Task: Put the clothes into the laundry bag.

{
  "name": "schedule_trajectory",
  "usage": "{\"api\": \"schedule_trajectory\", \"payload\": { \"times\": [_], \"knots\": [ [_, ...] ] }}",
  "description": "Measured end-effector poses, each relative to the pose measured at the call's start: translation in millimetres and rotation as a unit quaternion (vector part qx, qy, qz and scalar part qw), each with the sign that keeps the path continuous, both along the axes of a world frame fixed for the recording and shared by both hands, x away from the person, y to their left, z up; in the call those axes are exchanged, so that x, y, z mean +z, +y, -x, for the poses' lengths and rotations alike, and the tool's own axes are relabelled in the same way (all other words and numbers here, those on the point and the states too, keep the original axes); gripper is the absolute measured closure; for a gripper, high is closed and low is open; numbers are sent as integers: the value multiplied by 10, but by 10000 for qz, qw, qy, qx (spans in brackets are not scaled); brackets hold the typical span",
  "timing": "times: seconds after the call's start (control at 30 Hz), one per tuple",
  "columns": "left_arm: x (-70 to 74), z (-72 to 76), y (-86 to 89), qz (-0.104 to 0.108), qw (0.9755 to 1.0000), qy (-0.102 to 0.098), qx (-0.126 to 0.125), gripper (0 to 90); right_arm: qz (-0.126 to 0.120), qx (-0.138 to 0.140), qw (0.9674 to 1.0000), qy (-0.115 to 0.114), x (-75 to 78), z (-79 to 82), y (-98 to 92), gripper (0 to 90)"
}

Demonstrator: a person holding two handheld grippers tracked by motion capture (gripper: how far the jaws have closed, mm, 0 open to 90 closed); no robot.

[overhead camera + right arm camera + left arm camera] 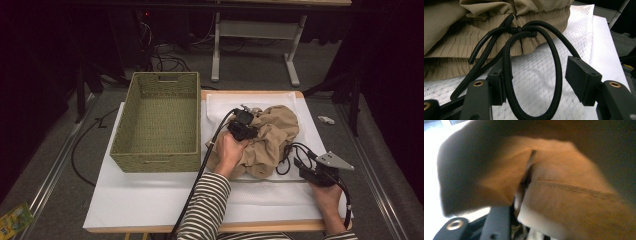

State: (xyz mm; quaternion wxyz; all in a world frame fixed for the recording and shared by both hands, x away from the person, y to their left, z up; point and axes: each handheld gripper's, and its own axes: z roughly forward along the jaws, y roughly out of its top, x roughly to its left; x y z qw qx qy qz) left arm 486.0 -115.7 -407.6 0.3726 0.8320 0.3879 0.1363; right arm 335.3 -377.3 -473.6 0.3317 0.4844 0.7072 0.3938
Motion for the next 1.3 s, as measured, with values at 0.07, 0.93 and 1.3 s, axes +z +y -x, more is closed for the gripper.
{"api": "schedule_trajectory", "payload": {
  "times": [0.07, 0.93, 1.3],
  "knots": [
    [63, 21, 31, 13, 10000, 0, 6, 532, 10, 1, 10000, 8, 0, 0, 0, 387],
    [570, 612, 551, 131, 9972, -672, -304, 292, -13, -10, 10000, 27, 1, -5, -6, 374],
    [483, 791, 759, 172, 9967, -738, -308, 297, -8, -21, 10000, 32, 1, -7, -7, 374]
  ]
}}
